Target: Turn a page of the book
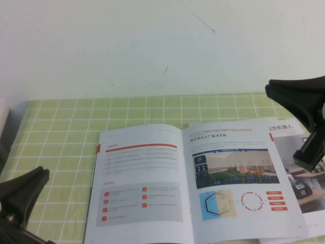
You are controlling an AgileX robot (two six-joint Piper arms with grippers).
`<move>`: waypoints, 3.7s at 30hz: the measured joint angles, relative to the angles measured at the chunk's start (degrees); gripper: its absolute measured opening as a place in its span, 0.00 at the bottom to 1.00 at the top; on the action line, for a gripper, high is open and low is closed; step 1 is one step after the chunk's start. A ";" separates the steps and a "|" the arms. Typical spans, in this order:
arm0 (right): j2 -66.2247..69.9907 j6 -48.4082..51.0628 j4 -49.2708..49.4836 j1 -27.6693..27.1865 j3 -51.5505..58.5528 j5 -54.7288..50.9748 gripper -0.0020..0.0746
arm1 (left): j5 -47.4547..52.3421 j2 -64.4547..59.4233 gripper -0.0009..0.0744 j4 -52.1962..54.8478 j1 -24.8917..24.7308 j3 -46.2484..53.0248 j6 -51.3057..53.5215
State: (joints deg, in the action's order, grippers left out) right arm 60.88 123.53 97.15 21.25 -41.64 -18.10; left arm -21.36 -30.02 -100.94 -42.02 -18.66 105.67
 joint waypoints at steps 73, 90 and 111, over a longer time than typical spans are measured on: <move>-61.51 -115.26 -99.64 -29.33 42.97 -1.96 0.02 | -5.57 0.00 0.01 -0.10 0.00 0.00 0.91; -61.51 -115.30 -99.64 -29.33 42.97 -2.19 0.02 | 12.94 4.90 0.01 69.05 15.89 13.19 -80.60; -61.61 -115.40 -99.87 -29.46 42.97 -2.19 0.02 | 38.87 30.51 0.01 93.98 44.05 19.99 -102.81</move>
State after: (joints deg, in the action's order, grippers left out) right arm -0.72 8.13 -2.72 -8.20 1.33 -20.29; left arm 17.51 0.48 -6.96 2.03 1.34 2.86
